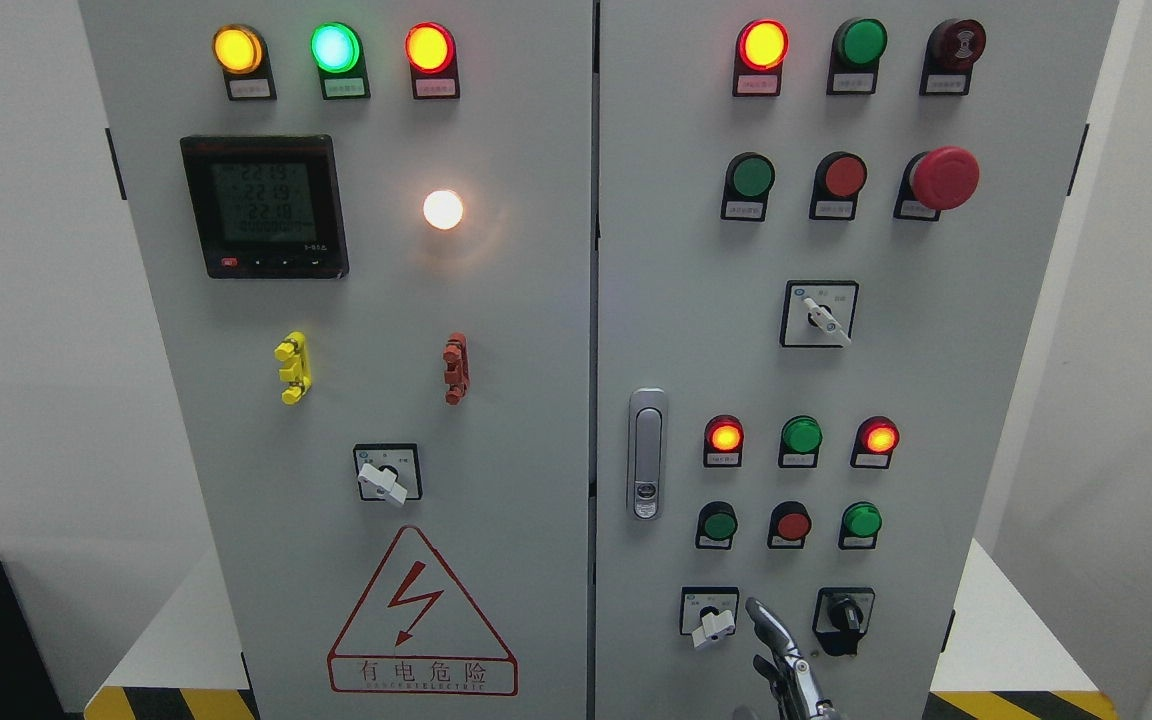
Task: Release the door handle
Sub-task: 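Raise the right hand from the lower switch toward the silver door handle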
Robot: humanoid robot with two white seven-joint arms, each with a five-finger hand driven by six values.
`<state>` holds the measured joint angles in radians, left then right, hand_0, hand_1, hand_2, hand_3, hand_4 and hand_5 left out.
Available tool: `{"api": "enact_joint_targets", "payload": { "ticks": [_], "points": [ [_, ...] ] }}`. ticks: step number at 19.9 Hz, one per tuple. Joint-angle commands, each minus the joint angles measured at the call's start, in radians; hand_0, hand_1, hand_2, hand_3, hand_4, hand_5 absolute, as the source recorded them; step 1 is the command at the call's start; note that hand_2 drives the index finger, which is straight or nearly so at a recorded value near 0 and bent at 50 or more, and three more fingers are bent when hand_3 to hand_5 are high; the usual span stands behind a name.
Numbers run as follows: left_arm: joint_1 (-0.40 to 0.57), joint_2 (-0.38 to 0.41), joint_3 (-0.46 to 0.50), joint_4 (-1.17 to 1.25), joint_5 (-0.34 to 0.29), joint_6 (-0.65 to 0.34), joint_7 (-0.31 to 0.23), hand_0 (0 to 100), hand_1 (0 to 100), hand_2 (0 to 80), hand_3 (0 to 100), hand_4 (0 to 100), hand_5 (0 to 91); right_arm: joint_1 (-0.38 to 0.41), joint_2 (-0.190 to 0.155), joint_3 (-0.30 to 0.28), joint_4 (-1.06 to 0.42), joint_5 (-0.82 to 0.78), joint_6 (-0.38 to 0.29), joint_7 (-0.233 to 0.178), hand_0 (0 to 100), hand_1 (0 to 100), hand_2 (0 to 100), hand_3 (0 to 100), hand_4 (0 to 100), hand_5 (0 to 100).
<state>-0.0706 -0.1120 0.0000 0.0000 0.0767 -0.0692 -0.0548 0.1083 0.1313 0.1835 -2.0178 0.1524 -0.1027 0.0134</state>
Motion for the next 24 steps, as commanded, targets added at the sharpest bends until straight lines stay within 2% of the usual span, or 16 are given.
{"api": "enact_joint_targets", "payload": {
  "ticks": [1, 11, 13, 15, 16, 17, 18, 19, 20, 21, 22, 23, 24],
  "points": [
    [0.0, 0.0, -0.02, -0.015, 0.0, 0.0, -0.003, 0, 0, 2.4, 8, 1, 0.0, -0.009, 0.001, -0.002, -0.009, -0.036, 0.005, 0.005, 36, 17, 0, 0, 0, 0],
    [0.0, 0.0, -0.02, -0.017, 0.0, 0.0, -0.003, 0, 0, 2.4, 8, 1, 0.0, -0.004, -0.001, -0.001, -0.009, -0.018, 0.006, 0.004, 35, 16, 0, 0, 0, 0],
    [0.0, 0.0, -0.02, -0.017, 0.0, 0.0, -0.003, 0, 0, 2.5, 9, 1, 0.0, -0.002, -0.001, 0.004, -0.01, 0.056, 0.005, -0.004, 33, 17, 0, 0, 0, 0],
    [0.0, 0.0, -0.02, -0.015, 0.0, 0.0, -0.003, 0, 0, 2.5, 9, 1, 0.0, -0.007, -0.001, 0.001, -0.009, 0.204, 0.003, -0.024, 31, 18, 0, 0, 0, 0],
    [0.0, 0.0, -0.02, -0.017, 0.0, 0.0, -0.003, 0, 0, 2.5, 9, 1, 0.0, -0.009, -0.001, 0.002, -0.009, 0.269, 0.003, -0.051, 31, 18, 0, 5, 15, 9],
    [0.0, 0.0, -0.02, -0.017, 0.0, 0.0, -0.003, 0, 0, 2.5, 9, 1, 0.0, -0.012, -0.001, 0.007, -0.009, 0.317, 0.003, -0.078, 31, 19, 0, 10, 23, 14],
    [0.0, 0.0, -0.02, -0.017, 0.0, 0.0, -0.003, 0, 0, 2.5, 9, 1, 0.0, -0.016, -0.001, 0.008, -0.009, 0.358, 0.005, -0.091, 31, 21, 0, 25, 35, 25],
    [0.0, 0.0, -0.02, -0.015, 0.0, 0.0, -0.003, 0, 0, 2.5, 8, 1, 0.0, -0.022, 0.001, 0.007, -0.009, 0.404, 0.005, -0.101, 31, 24, 0, 38, 43, 32],
    [0.0, 0.0, -0.02, -0.017, 0.0, 0.0, -0.003, 0, 0, 2.5, 8, 1, 0.0, -0.03, 0.001, 0.004, -0.006, 0.453, 0.006, -0.107, 32, 25, 0, 41, 44, 34],
    [0.0, 0.0, -0.02, -0.015, 0.0, 0.0, -0.003, 0, 0, 2.5, 9, 1, 0.0, -0.039, 0.001, 0.002, -0.004, 0.502, 0.011, -0.111, 33, 29, 0, 55, 52, 45],
    [0.0, 0.0, -0.02, -0.015, 0.0, 0.0, -0.003, 0, 0, 2.5, 9, 1, 0.0, -0.05, 0.001, 0.005, -0.004, 0.55, 0.033, -0.116, 35, 30, 0, 63, 58, 53],
    [0.0, 0.0, -0.02, -0.017, 0.0, 0.0, -0.003, 0, 0, 2.5, 9, 1, 0.0, -0.064, 0.001, 0.01, -0.004, 0.591, 0.061, -0.124, 35, 30, 0, 63, 58, 53],
    [0.0, 0.0, -0.02, -0.015, 0.0, 0.0, -0.003, 0, 0, 2.5, 9, 1, 0.0, -0.077, 0.002, 0.013, 0.001, 0.626, 0.081, -0.133, 36, 32, 0, 75, 69, 63]
  ]
}}
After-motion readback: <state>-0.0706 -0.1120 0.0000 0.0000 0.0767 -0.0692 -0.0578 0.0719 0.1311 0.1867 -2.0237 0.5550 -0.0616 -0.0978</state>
